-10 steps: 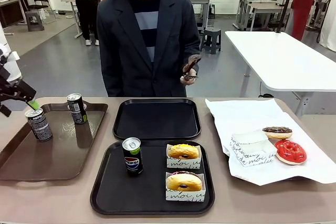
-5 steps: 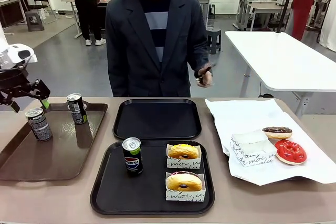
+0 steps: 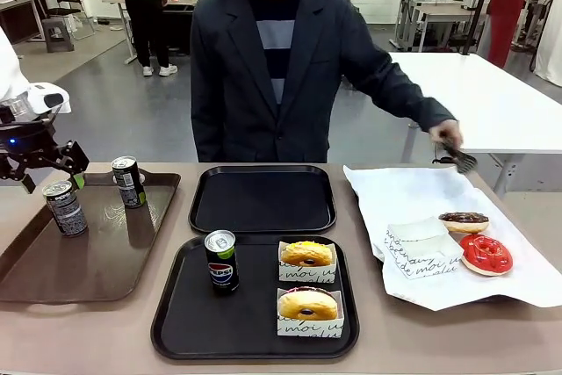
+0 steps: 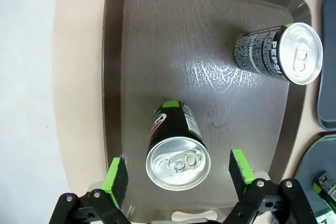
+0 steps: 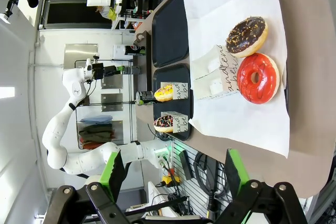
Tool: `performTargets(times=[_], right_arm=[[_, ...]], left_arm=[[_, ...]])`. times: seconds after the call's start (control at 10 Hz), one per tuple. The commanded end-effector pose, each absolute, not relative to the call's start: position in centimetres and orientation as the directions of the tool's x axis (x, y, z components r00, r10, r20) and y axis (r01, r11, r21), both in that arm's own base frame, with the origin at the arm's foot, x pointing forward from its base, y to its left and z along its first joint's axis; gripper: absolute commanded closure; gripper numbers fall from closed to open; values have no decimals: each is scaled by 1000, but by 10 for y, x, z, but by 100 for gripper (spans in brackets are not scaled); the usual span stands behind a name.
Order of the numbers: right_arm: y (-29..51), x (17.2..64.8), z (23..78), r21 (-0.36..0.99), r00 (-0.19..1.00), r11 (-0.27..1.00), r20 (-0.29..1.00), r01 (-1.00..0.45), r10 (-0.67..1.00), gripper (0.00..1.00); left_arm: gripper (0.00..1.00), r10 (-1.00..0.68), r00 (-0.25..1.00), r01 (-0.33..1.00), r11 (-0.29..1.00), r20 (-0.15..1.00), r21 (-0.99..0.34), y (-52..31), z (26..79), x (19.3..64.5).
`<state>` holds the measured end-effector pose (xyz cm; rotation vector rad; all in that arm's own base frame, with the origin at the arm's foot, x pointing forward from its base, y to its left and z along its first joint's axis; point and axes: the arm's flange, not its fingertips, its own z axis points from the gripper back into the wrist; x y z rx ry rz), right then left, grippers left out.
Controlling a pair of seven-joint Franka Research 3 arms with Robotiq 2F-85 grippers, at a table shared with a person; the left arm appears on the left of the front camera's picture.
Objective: Set up donuts and drinks on trays.
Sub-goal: Pick up one Pepsi coke from the Handle tray and place it on the Flat Tray without a Pepsi coke.
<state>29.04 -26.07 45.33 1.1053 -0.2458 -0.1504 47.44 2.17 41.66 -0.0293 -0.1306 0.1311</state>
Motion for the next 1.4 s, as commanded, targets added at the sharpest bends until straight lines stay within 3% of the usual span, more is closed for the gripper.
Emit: performTargets(times=[0.0,0.9,1.0,1.1,1.2,1.3], right_arm=[[-262,290,453,901,961,433,138,-22,-240,0],[-262,290,453,901,961,433,138,-22,-240,0],[-262,290,453,901,961,433,138,-22,-240,0],[-262,290,453,901,961,433,138,-22,-240,0],[-262,290,453,901,961,433,138,-22,-240,0],[-262,290,453,901,961,433,138,-22,-240,0]], left_arm=[[0,151,978,-151,988,143,-13,21,406,480],[0,152,984,-155,988,94,21,13,369,489],[18,152,983,-154,988,105,12,14,371,488],[18,154,981,-156,988,114,7,15,373,488],[36,153,981,-154,988,116,5,15,373,488],[24,152,981,-153,988,117,-1,15,374,488]])
